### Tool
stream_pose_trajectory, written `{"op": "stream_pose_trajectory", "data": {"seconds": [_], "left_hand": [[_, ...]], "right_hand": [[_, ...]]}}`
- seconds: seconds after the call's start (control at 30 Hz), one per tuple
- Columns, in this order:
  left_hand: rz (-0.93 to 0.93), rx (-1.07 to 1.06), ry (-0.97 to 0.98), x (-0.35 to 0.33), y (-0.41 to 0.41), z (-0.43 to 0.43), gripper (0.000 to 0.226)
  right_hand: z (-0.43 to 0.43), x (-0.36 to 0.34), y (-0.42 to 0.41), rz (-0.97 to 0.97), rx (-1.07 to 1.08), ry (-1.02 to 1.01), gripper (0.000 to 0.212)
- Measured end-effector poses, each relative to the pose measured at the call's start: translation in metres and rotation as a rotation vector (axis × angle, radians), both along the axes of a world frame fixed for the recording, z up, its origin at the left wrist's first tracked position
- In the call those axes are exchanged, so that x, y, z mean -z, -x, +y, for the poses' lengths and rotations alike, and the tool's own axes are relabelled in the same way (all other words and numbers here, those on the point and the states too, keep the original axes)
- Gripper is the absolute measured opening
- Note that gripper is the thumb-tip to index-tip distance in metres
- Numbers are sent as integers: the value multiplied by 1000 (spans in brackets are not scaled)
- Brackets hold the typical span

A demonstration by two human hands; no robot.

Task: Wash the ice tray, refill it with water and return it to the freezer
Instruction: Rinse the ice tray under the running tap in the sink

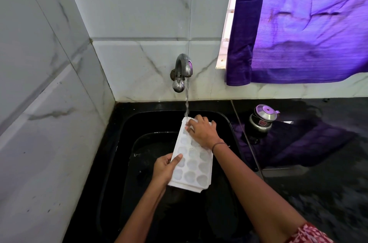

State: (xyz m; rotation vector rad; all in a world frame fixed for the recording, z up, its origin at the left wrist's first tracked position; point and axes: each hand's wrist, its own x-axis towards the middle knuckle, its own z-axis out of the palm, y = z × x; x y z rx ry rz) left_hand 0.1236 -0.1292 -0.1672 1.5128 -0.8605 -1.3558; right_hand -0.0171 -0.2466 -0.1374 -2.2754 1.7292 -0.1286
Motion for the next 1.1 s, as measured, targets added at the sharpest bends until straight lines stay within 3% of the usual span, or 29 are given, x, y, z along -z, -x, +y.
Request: {"op": "stream_pose_trajectory", "data": {"seconds": [0.47, 0.6, 0.83, 0.97, 1.1], "left_hand": [[33, -59, 7, -7, -1, 1, 8], [34, -54, 18, -7, -2, -2, 9], [73, -101, -21, -5, 0, -11, 23], [35, -171, -64, -4, 1, -20, 41], [1, -194, -59, -2, 1, -30, 42]], "right_hand": [[-4, 0, -12, -43, -50, 114, 38], [-7, 5, -12, -115, -101, 115, 57], [-5, 9, -15, 32, -219, 110, 62], [5, 12, -19, 46, -306, 113, 61], [21, 19, -22, 3, -307, 142, 64]]}}
